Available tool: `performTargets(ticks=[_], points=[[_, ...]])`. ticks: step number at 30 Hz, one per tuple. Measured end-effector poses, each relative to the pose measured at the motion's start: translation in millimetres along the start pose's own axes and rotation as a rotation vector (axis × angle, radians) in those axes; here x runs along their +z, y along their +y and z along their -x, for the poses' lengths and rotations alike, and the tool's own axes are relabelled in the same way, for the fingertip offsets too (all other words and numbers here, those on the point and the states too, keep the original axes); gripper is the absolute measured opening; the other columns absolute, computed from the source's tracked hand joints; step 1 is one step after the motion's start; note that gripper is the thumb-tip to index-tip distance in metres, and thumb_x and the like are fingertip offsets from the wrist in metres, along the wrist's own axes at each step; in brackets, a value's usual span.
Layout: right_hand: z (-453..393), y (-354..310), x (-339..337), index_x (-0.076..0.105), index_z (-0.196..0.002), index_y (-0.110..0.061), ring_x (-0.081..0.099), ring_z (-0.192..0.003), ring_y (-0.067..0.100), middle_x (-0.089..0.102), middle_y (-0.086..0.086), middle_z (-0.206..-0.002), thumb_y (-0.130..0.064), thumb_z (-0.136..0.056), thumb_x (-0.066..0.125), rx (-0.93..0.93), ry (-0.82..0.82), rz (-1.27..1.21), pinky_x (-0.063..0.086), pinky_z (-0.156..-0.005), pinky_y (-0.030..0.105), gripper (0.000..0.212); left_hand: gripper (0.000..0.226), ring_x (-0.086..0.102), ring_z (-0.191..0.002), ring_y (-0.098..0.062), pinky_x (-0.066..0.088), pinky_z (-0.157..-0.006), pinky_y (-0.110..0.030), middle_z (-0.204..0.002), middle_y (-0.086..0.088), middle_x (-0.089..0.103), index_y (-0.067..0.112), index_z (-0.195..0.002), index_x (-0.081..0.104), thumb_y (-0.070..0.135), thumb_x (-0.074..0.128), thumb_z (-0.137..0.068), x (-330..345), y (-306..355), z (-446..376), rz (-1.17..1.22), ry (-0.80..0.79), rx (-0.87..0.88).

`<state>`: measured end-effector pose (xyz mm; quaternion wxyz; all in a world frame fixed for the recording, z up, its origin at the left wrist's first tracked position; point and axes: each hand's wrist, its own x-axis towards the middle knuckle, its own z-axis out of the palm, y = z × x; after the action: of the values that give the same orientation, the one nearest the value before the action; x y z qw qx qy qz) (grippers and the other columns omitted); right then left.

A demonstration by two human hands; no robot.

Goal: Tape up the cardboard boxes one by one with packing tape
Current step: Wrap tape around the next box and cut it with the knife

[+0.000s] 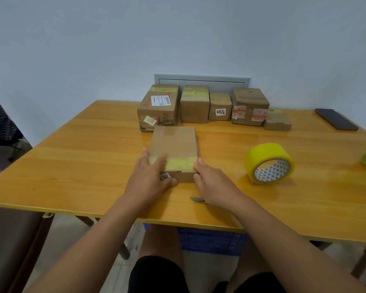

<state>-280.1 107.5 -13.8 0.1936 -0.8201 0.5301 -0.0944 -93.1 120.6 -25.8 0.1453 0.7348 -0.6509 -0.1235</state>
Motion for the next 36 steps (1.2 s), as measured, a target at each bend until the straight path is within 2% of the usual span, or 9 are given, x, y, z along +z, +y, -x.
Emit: performTargets(ticks=[3,9,12,17,20,23,27,31,36], points=[[3,-1,-2,0.02,-0.155,-0.015,0.027,-0.146,0.024,0.01,0.004,-0.164,-0.028,-0.106,0.036,0.014,-0.018,-0.06,0.032,-0.111,0.032,0.053,0.081,0.036,-0.141,-0.032,0.041,-0.103,-0.038,-0.165,-0.007,-0.002,0.036,-0.153,0.028,0.05,0.07,-0.085,-4,4,8,0.09,0.015,-0.046],[12,2,-8,0.036,-0.147,-0.022,0.057,-0.115,0.022,0.055,0.004,-0.136,-0.036,-0.098,0.055,0.072,0.058,-0.237,0.049,-0.092,0.035,0.055,0.079,0.036,-0.139,-0.027,0.044,-0.099,-0.039,-0.165,-0.002,0.001,0.032,-0.153,0.025,0.043,0.069,-0.088,-14,17,23,0.124,0.271,0.11],[13,3,-8,0.035,-0.145,-0.025,0.057,-0.114,0.022,0.058,0.003,-0.132,-0.04,-0.093,0.061,0.094,-0.001,-0.317,0.048,-0.092,0.036,0.06,0.079,0.028,-0.144,-0.018,0.04,-0.109,-0.043,-0.164,0.0,0.014,0.027,-0.154,0.022,0.034,0.068,-0.09,-26,31,25,0.243,0.378,0.299],[4,7,-14,0.052,-0.138,-0.021,0.054,-0.123,0.021,0.059,0.001,-0.135,-0.023,-0.099,0.049,0.077,0.104,-0.244,0.039,-0.106,0.031,0.039,0.06,0.032,-0.14,-0.011,0.041,-0.103,-0.026,-0.164,0.007,0.013,0.02,-0.15,0.032,0.018,0.06,-0.097,-29,54,17,0.276,0.292,0.474],[2,10,-31,0.062,-0.123,-0.024,0.056,-0.117,0.02,0.062,0.002,-0.127,-0.031,-0.103,0.041,0.119,0.393,-0.599,0.044,-0.104,0.037,0.03,0.064,0.021,-0.143,-0.007,0.039,-0.094,-0.015,-0.165,0.005,0.0,0.021,-0.152,0.026,0.011,0.057,-0.097,-21,62,14,0.328,0.256,0.535],[2,5,-51,0.054,-0.125,-0.034,0.061,-0.11,0.017,0.061,-0.004,-0.124,-0.053,-0.1,0.038,0.115,0.387,-0.878,0.056,-0.085,0.043,0.035,0.073,0.006,-0.148,-0.004,0.035,-0.105,-0.018,-0.164,0.006,-0.008,0.021,-0.156,0.013,0.014,0.056,-0.097,-10,66,11,0.539,0.214,0.563],[-1,4,-65,0.029,-0.149,-0.032,0.061,-0.11,0.019,0.057,-0.002,-0.13,-0.062,-0.089,0.053,0.162,0.351,-0.621,0.058,-0.083,0.043,0.071,0.079,0.019,-0.148,-0.008,0.033,-0.111,-0.018,-0.162,0.01,0.01,0.029,-0.155,0.006,0.014,0.058,-0.098,-1,66,7,0.869,0.018,0.476],[-1,7,-72,0.035,-0.146,-0.029,0.067,-0.09,0.019,0.066,0.002,-0.113,-0.047,-0.091,0.053,0.201,0.366,-0.514,0.06,-0.074,0.043,0.061,0.064,0.038,-0.139,-0.01,0.042,-0.105,-0.02,-0.147,0.012,0.037,0.036,-0.143,0.028,0.003,0.057,-0.096,0,61,5,1.073,-0.003,0.336],[5,14,-72,0.045,-0.137,-0.029,0.064,-0.089,0.02,0.065,0.002,-0.107,-0.043,-0.095,0.039,0.237,0.388,-0.402,0.057,-0.08,0.047,0.045,0.061,0.036,-0.14,-0.018,0.037,-0.111,-0.038,-0.152,0.001,0.041,0.024,-0.149,0.037,0.045,0.057,-0.096,20,42,-9,0.721,0.008,-0.059]])
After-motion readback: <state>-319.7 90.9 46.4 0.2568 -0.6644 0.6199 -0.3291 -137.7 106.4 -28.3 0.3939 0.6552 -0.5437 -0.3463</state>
